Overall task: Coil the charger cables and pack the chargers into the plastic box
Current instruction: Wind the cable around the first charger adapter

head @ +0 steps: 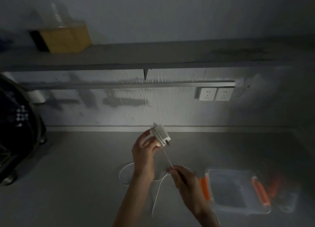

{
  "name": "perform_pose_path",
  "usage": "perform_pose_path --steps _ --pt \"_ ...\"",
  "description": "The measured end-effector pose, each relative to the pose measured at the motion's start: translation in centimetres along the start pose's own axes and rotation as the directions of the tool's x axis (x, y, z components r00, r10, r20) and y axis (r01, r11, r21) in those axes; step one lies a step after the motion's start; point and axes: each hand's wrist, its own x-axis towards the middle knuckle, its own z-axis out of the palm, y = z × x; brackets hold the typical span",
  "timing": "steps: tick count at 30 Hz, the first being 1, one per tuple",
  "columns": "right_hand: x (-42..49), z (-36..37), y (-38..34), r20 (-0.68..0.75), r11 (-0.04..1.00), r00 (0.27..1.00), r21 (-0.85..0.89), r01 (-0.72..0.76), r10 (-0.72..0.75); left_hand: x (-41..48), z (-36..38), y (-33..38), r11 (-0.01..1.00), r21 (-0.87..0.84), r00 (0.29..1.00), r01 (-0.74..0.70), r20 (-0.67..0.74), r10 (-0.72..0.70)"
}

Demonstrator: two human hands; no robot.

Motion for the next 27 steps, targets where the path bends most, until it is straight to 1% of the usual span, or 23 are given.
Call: perform_pose_path --steps 1,3,5,6,8,9,10,11,12,14,16,17,19,21,22,23,25,27 --pt "-0.6 -0.5 -0.2 -0.006 0.997 0.999 -0.070 0.033 -0.033 1.0 -0.6 -0.6 0.999 -0.009 0.999 0.043 -0.026 -0.044" --pt "-1.7 -2.0 -0.6 0.006 0.971 0.995 -0.219 0.098 -0.099 2.0 -1.7 -2.0 0.991 -0.004 0.991 0.133 -0.018 -0.133" --pt "-2.4 -3.7 -1.0 0.039 0.894 0.989 -0.424 0.144 -0.141 1.9 -1.9 -3.2 0.978 0.063 0.979 0.197 0.032 -0.200" --pt "-2.6 -4.5 -1.5 0.059 0.829 0.982 -0.528 0.181 -0.177 1.5 -1.7 -3.8 0.971 0.126 0.977 0.202 0.046 -0.209" --pt "-2.5 -6.0 -2.8 0.130 0.689 0.949 -0.661 0.299 -0.287 0.1 -0.9 -4.9 0.935 0.330 0.986 0.133 0.050 -0.157" --pt "-2.2 -6.9 -3.6 0.168 0.632 0.928 -0.690 0.352 -0.333 -0.9 -0.5 -5.3 0.903 0.422 0.990 0.079 0.073 -0.121" --pt "-1.6 -7.8 -4.6 0.198 0.593 0.910 -0.703 0.392 -0.365 -1.9 -0.2 -5.6 0.883 0.468 0.987 0.030 0.125 -0.101" --pt "-1.0 -8.9 -5.5 0.224 0.587 0.898 -0.692 0.420 -0.379 -3.0 0.0 -5.7 0.879 0.477 0.975 -0.004 0.197 -0.102" --pt "-0.3 -10.0 -6.2 0.243 0.597 0.890 -0.670 0.441 -0.385 -4.0 0.1 -5.7 0.882 0.471 0.955 -0.025 0.271 -0.117" --pt "0.8 -11.9 -7.7 0.267 0.645 0.882 -0.605 0.466 -0.387 -5.9 0.3 -5.0 0.899 0.435 0.920 -0.050 0.370 -0.128" --pt "1.3 -13.0 -8.9 0.247 0.733 0.884 -0.495 0.467 -0.396 -7.5 0.4 -3.6 0.928 0.369 0.883 -0.058 0.452 -0.124" --pt "1.4 -13.4 -9.5 0.225 0.795 0.896 -0.414 0.444 -0.383 -8.2 0.5 -2.7 0.939 0.337 0.859 -0.070 0.498 -0.115" --pt "1.6 -13.6 -10.1 0.175 0.914 0.936 -0.223 0.339 -0.305 -9.2 0.6 -0.9 0.946 0.301 0.807 -0.118 0.585 -0.085" --pt "1.4 -13.0 -10.0 0.131 0.977 0.970 -0.022 0.210 -0.206 -9.8 0.5 0.5 0.950 0.279 0.781 -0.143 0.621 -0.065" --pt "1.3 -12.3 -9.7 0.097 0.985 0.981 0.055 0.163 -0.168 -9.9 0.5 0.9 0.949 0.273 0.778 -0.158 0.626 -0.050" --pt "1.1 -11.5 -9.6 0.054 0.987 0.989 0.090 0.131 -0.136 -10.0 0.5 1.1 0.946 0.276 0.782 -0.169 0.622 -0.042" --pt "0.7 -9.9 -9.4 -0.067 0.991 0.989 0.030 0.133 -0.131 -10.0 0.5 0.7 0.942 0.298 0.819 -0.152 0.572 -0.049" --pt "0.4 -8.3 -9.3 -0.194 0.986 0.967 -0.066 0.154 -0.164 -9.6 0.4 -0.2 0.946 0.306 0.884 -0.109 0.465 -0.049"
